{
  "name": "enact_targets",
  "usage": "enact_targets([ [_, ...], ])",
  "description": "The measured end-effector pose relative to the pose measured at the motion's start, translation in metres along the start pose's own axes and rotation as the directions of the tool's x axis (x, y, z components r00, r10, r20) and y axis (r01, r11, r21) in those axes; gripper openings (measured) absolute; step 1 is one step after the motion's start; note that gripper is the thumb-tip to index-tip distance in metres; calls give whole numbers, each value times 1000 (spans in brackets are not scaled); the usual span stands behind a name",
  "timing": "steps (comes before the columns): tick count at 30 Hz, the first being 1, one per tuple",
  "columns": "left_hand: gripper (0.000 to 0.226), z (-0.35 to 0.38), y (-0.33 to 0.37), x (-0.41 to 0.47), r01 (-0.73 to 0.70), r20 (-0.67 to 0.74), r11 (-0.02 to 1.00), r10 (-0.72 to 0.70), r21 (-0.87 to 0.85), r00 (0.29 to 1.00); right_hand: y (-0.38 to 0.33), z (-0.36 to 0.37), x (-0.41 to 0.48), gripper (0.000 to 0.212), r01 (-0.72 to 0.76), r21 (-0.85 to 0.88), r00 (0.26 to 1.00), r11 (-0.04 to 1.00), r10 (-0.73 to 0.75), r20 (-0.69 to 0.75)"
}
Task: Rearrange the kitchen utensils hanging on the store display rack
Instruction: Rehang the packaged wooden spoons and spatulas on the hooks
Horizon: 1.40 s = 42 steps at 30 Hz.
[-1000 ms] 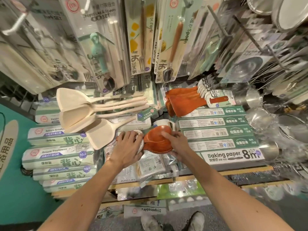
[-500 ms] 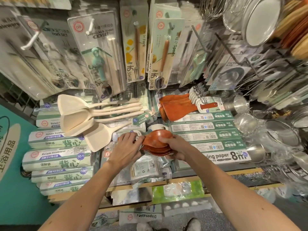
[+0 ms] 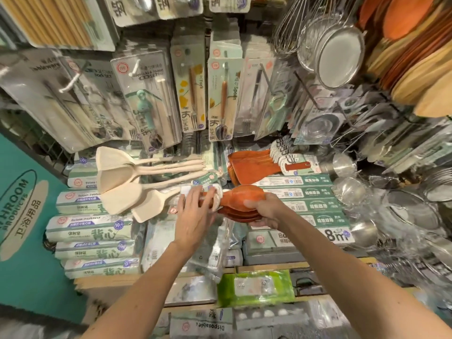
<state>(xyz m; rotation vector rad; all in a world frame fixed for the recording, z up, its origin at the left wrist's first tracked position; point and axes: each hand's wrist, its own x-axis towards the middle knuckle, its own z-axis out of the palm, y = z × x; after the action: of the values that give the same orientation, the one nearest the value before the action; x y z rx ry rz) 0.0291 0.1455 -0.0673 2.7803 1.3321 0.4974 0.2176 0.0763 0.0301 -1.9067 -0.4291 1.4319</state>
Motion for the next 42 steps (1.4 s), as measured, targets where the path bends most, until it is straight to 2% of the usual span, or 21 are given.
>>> enact_targets([
  [2,82,-3,11,-10,162,-44,981,-168,-109,985,2,-8,-4,34,13,25,1000,1000,-13,0],
  [5,72,-11,32,-23,337,-120,909,-373,-245,920,2,-24,-14,27,35,36,999,999,-36,25],
  [9,56,-31,70,-23,377,-246,858,-472,-350,847,4,-41,-26,31,66,125,998,990,-67,-1],
  [11,57,-48,93,-13,381,-212,778,-536,-500,817,1,-50,-37,24,82,202,997,976,-83,-2],
  [12,59,-60,105,-5,414,-108,658,-601,-629,792,-1,-56,-43,21,92,249,996,964,-93,-9],
  [13,61,-69,115,4,473,63,454,-667,-756,742,-4,-61,-49,21,107,298,994,949,-108,-13],
  [15,77,-93,135,27,529,436,-71,-664,-846,608,-9,-71,-61,30,178,357,983,917,-180,-26],
  [16,86,-108,145,38,494,538,-259,-608,-830,584,-12,-75,-69,36,228,362,973,904,-228,-42],
  [17,90,-121,153,47,449,583,-373,-555,-812,593,-15,-78,-79,41,281,355,959,892,-275,-68],
  [18,85,-135,161,57,383,579,-442,-513,-811,634,-17,-82,-89,42,334,340,942,879,-322,-92],
  [20,67,-160,174,72,285,549,-520,-471,-805,691,-18,-89,-111,38,426,311,904,849,-412,-114],
  [22,70,-181,192,83,203,521,-554,-509,-807,685,-19,-98,-134,40,510,264,860,819,-496,-124],
  [23,73,-189,201,86,178,509,-543,-554,-821,658,-19,-104,-143,41,552,230,833,801,-536,-136],
  [25,56,-206,224,89,151,441,-448,-663,-881,605,-18,-119,-158,40,609,171,793,774,-592,-144],
  [27,37,-221,247,90,118,372,-379,-720,-918,586,-18,-137,-175,44,638,128,770,759,-625,-128],
  [32,51,-248,295,90,95,277,-284,-714,-954,643,-13,-189,-209,45,687,94,723,720,-690,-3],
  [35,47,-260,321,88,95,245,-251,-673,-963,698,-11,-219,-221,48,709,91,700,700,-714,37],
  [39,40,-268,346,86,85,124,-93,-625,-992,771,-18,-257,-229,50,626,222,727,748,-662,181],
  [42,34,-270,363,86,83,78,-15,-547,-996,833,-36,-277,-230,56,603,207,729,771,-637,251],
])
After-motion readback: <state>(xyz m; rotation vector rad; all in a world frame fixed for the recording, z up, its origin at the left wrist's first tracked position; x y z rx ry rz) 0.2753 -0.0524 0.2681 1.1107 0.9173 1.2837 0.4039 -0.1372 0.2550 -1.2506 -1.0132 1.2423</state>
